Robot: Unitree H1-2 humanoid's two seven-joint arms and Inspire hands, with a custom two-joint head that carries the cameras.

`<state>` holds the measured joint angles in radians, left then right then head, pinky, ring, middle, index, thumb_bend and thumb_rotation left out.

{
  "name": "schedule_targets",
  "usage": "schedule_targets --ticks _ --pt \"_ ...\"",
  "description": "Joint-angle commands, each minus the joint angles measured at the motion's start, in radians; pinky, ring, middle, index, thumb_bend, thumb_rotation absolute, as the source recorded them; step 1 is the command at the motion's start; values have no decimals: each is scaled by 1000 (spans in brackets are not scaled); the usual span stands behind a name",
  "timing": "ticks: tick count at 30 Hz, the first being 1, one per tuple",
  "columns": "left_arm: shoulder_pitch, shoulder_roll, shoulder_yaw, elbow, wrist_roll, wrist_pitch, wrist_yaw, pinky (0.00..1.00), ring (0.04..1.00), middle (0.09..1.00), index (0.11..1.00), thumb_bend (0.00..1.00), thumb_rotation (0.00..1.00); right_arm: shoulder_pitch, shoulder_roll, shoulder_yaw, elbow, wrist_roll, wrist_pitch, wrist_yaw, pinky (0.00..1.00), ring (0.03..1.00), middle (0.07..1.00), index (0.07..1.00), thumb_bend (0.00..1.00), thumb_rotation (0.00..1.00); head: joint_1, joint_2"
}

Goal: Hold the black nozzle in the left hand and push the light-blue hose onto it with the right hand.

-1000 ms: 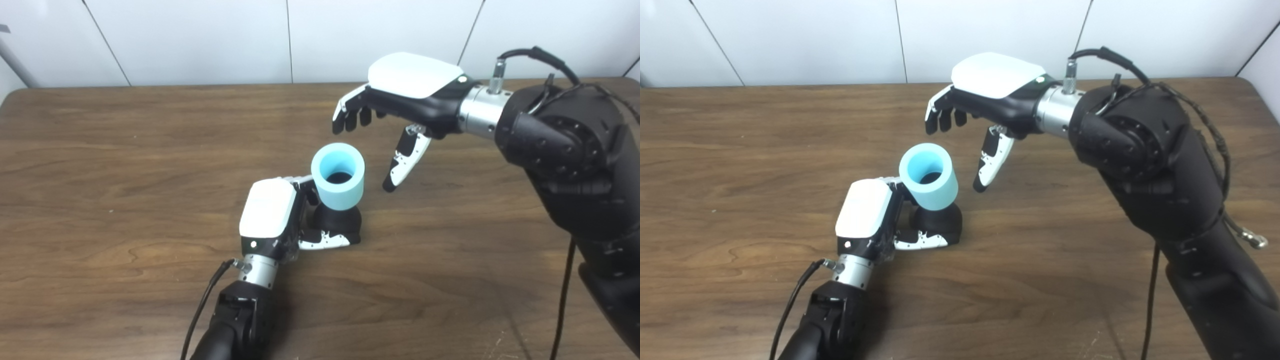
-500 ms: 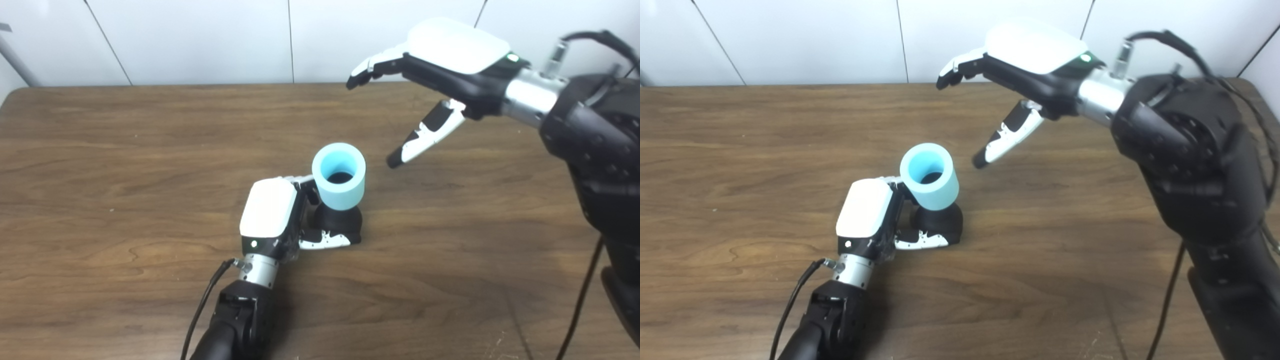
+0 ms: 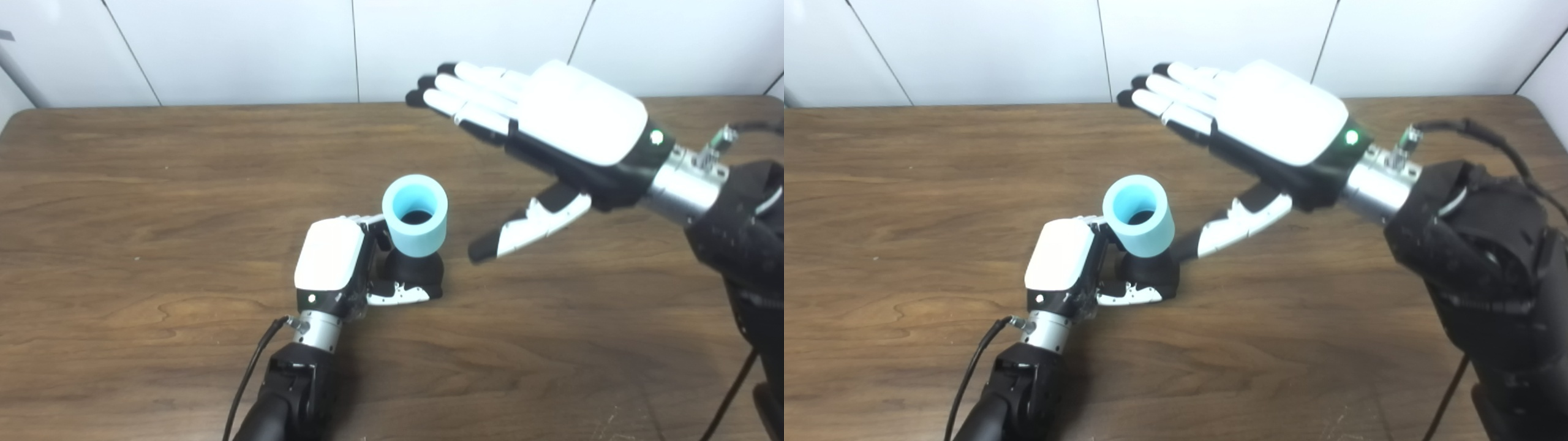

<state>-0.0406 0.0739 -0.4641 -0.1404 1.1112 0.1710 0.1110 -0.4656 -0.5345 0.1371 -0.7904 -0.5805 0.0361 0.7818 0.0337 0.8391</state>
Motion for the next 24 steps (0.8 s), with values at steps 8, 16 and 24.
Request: schedule_targets --ticks 8,16,24 --pt "3 23 0 56 9 9 -11 600 541 488 484 526 0 41 14 -15 -33 -3 -94 -72 1000 1000 1000 1000 623 1000 1 0" --pt "-2 25 -4 55 12 13 -15 607 542 490 483 526 0 102 16 21 -55 -7 -131 -44 1000 1000 1000 999 646 1000 -1 0" --pt "0 23 -6 52 10 17 -23 607 541 488 484 526 0 137 30 65 -41 -77 -164 -20 1000 1000 1000 993 648 1000 -4 3"
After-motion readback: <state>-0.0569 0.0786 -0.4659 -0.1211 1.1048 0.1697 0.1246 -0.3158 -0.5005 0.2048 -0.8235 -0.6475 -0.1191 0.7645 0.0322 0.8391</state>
